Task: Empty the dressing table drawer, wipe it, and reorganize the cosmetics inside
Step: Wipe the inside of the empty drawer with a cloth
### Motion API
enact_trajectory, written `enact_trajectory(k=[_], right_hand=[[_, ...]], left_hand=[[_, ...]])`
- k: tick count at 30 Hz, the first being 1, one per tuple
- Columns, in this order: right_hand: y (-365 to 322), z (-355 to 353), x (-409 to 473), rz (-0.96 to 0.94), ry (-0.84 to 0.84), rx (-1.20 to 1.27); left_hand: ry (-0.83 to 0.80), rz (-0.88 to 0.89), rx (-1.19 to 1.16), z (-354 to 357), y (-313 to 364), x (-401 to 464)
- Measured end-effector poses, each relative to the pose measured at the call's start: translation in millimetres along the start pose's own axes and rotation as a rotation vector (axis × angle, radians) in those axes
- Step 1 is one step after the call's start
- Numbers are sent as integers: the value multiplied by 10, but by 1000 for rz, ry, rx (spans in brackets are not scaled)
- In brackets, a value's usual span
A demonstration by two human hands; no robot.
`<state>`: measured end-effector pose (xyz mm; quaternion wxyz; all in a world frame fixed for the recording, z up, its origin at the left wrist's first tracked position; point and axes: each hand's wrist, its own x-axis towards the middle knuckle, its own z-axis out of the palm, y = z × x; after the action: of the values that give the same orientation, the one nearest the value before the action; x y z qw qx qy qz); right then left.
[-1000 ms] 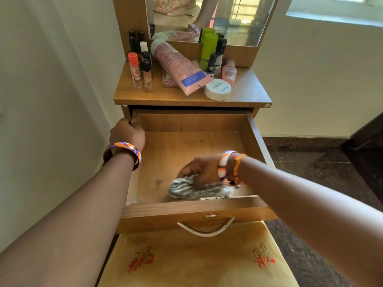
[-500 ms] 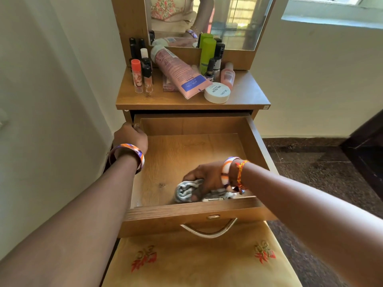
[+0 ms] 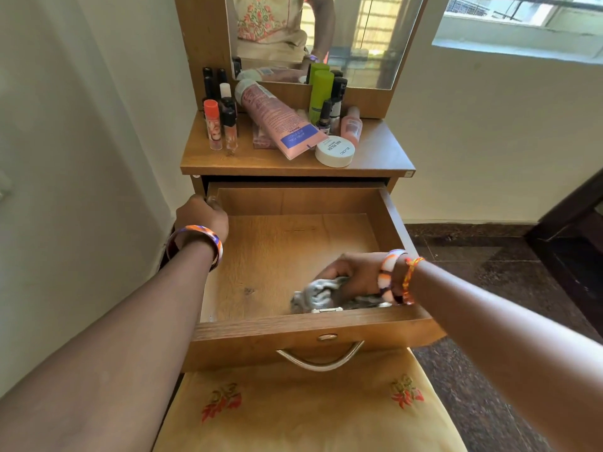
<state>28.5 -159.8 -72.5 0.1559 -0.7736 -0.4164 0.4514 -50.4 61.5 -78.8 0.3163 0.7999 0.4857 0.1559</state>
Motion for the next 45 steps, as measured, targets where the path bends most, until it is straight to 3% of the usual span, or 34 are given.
enact_trajectory(k=[5,8,20,22,25,28,30,31,32,34,37,40,45], right_hand=[[-630,343,523,-238,-62,116],[-777,399,638,-255,-110,163],[77,-288,-167,154,-209,-44],[63,-338,-290,184,-156,-142],[-82,-289,-387,112,70,-243],[-249,-197,-453,38,511,-238],[-279,-107,-487,125,803,-420],[-265,-54,-495,223,862,-561],[-249,-2,-496,348,841,-645],[-239,98,-484,592,632,-621],[-205,120,-469,729,378,-572],[-200,70,-456,762,395,-547],[-118,-162,-292,721,612,-508]], left_hand=[[16,18,27,13,-12,8],[16,15,24,15,-17,23],[11,0,7,8,-15,22],[11,4,11,9,-10,22],[8,6,18,9,-11,24],[7,8,27,13,-21,22],[2,13,38,6,-18,5],[0,19,46,2,-14,-4],[0,25,55,-3,-12,-12],[2,34,65,-7,-11,-30],[4,44,89,-7,-6,-63],[6,61,115,-4,-6,-75],[10,86,167,17,-10,-57]])
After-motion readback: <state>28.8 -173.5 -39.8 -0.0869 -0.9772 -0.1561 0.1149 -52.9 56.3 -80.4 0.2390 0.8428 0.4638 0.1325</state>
